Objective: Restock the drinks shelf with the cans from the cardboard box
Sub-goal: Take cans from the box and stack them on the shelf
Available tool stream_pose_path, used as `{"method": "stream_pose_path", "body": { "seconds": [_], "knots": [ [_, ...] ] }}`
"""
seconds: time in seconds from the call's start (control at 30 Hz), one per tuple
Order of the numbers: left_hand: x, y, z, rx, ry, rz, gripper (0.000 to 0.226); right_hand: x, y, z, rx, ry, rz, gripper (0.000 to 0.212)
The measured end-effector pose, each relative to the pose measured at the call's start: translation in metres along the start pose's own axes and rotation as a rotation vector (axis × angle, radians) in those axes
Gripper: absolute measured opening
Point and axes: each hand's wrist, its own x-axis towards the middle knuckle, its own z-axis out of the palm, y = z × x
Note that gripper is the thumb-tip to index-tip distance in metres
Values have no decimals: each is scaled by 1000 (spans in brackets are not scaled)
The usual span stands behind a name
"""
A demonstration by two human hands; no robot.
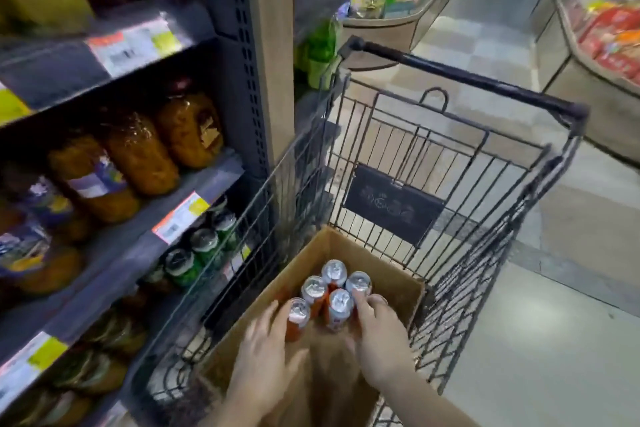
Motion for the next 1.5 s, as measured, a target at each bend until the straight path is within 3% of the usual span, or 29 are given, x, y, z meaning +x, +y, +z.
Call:
{"method": "stream_pose_path", "body": {
  "seconds": [0.4, 0.57, 0.83, 0.97, 1.13, 1.23, 1.33, 1.43, 1.5],
  "knots": [
    [78, -40, 107, -71, -52, -135, 83, 90, 5, 102, -63, 21, 239, 79],
    [88, -45, 121, -96, -32, -168, 86, 108, 8, 114, -161, 66, 258, 80],
    [93, -41, 115, -80, -1, -217, 78, 109, 7, 112, -170, 99, 208, 61],
    [76, -38, 87, -90, -30, -164, 81, 78, 1, 86, -102, 66, 180, 51],
    [39, -27, 27, -93, -36, -27, 84, 22, -19, 30, -20, 4, 149, 68],
    [11, -18, -17, -54, -31, 45, 92, -13, -37, -14, -11, 5, 105, 65],
    [-32, -11, -70, -16, 30, 149, 96, -54, -64, -58, -4, 28, 60, 64],
    [-85, -12, -123, 45, 240, 288, 102, -105, -94, -96, -9, 104, -26, 56],
    [-138, -6, -162, 65, 289, 269, 96, -144, -112, -115, -13, 127, -93, 50]
  ]
}}
